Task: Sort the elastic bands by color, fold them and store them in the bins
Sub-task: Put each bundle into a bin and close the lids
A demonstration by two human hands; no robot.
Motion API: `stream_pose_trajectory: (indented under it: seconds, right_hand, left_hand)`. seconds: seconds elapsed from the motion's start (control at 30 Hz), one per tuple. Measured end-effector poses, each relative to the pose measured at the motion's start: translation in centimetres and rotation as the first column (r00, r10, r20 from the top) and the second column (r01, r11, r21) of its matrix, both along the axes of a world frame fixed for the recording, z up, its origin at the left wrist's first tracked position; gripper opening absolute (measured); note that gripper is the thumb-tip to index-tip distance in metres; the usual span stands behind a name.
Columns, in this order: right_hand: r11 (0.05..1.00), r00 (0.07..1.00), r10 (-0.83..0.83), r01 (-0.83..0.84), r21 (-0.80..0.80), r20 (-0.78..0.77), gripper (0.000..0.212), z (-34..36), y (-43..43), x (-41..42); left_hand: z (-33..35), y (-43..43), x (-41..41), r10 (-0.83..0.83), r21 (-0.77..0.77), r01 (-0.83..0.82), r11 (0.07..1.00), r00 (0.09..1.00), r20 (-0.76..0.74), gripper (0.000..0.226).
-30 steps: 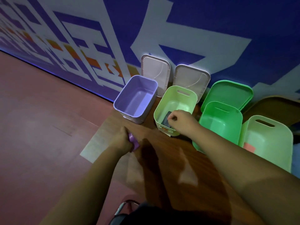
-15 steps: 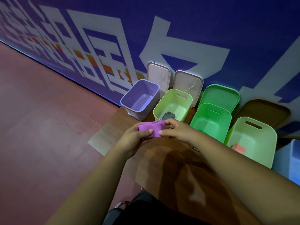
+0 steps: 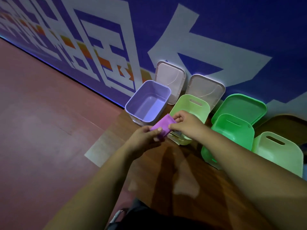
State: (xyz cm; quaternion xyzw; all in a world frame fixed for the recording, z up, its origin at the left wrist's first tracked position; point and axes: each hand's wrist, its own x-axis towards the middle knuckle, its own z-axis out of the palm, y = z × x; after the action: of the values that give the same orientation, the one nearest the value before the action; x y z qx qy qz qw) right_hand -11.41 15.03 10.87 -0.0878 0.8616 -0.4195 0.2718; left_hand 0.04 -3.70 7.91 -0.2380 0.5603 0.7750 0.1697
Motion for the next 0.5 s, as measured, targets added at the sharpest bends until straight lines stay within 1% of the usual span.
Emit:
stream_pose_trajectory:
  seconds: [0.07, 0.17, 0.23, 0.3, 0.37, 0.5]
  right_hand:
    - [0.999, 0.995, -0.049, 0.050, 0.015, -0.082, 0.028, 0.4, -2.3, -2.1]
    - [0.995, 0.979, -0.065, 0.078, 0.059, -0.195, 0.028, 0.6, -5.8, -5.3]
    - [0.991, 0.971, -0.011, 0.043, 0.129, -0.238, 0.030, 0.0, -8.3, -7.3]
    - [0.974, 0.960, 0.076, -0.014, 0.226, -0.268, 0.032, -1.2, -10.8, -8.8]
    - [0.950, 0.955, 0.157, -0.076, 0.304, -0.253, 0.032, -3.1, -13.3, -9.8]
    - [0.879, 0.945, 0.291, -0.204, 0.430, -0.147, 0.027, -7.4, -17.3, -11.2]
  left_hand:
    - [-0.5, -2.6, -1.3, -0.024, -0.057, 0.025, 0.998, 0.999, 0.022, 0.034]
    - [-1.7, -7.1, -3.1, 0.001, -0.196, 0.016, 0.981, 0.996, 0.084, 0.037]
    - [-2.8, -10.1, -4.4, 0.023, -0.272, 0.009, 0.962, 0.993, 0.116, 0.039]
    - [-3.8, -12.6, -5.6, 0.057, -0.318, -0.008, 0.948, 0.988, 0.144, 0.040]
    - [-4.7, -14.4, -6.7, 0.090, -0.354, -0.024, 0.935, 0.981, 0.172, 0.040]
    - [-5.5, -15.7, -8.3, 0.166, -0.429, -0.083, 0.899, 0.973, 0.159, 0.028]
